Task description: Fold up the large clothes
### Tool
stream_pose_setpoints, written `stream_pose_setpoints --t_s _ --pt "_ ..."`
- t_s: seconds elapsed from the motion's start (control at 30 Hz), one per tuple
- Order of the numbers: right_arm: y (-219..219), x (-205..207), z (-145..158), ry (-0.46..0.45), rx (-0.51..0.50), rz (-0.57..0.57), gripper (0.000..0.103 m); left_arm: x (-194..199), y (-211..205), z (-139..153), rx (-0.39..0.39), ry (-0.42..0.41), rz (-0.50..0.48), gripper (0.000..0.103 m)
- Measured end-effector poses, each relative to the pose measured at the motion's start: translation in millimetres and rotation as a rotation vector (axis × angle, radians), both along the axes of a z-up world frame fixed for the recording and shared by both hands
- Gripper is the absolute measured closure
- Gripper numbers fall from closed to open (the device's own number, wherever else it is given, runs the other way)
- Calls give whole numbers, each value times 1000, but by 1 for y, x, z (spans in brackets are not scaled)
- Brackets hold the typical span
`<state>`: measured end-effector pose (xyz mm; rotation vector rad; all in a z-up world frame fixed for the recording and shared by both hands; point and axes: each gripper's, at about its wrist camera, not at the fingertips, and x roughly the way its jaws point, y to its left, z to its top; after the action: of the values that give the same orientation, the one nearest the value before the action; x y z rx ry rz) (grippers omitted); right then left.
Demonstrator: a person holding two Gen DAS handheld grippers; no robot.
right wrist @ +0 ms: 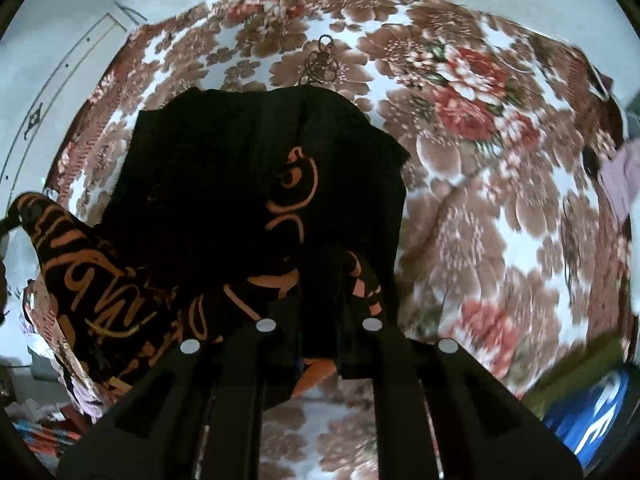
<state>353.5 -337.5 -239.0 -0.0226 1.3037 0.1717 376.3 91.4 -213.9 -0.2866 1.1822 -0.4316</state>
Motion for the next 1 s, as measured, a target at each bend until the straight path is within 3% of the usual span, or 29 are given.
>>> stream_pose_setpoints --t_s 0.23,0.43,0.53,0.7,0.87,1.0 --pt "-11 90 -37 104 20 -27 91 115 -16 -29 68 148 -89 86" --pt "-20 173 -83 213 34 -41 91 217 -15 -84 104 330 -131 86" --pt "-28 207 -109 280 56 -61 91 248 -13 -107 105 394 -140 85" --pt "-45 255 -138 375 93 -81 91 299 11 -147 37 524 -69 85" --pt "-66 303 -151 387 80 -116 90 335 37 -172 26 560 19 84" --pt "-82 320 -170 395 110 -137 90 341 46 -191 -25 579 60 83"
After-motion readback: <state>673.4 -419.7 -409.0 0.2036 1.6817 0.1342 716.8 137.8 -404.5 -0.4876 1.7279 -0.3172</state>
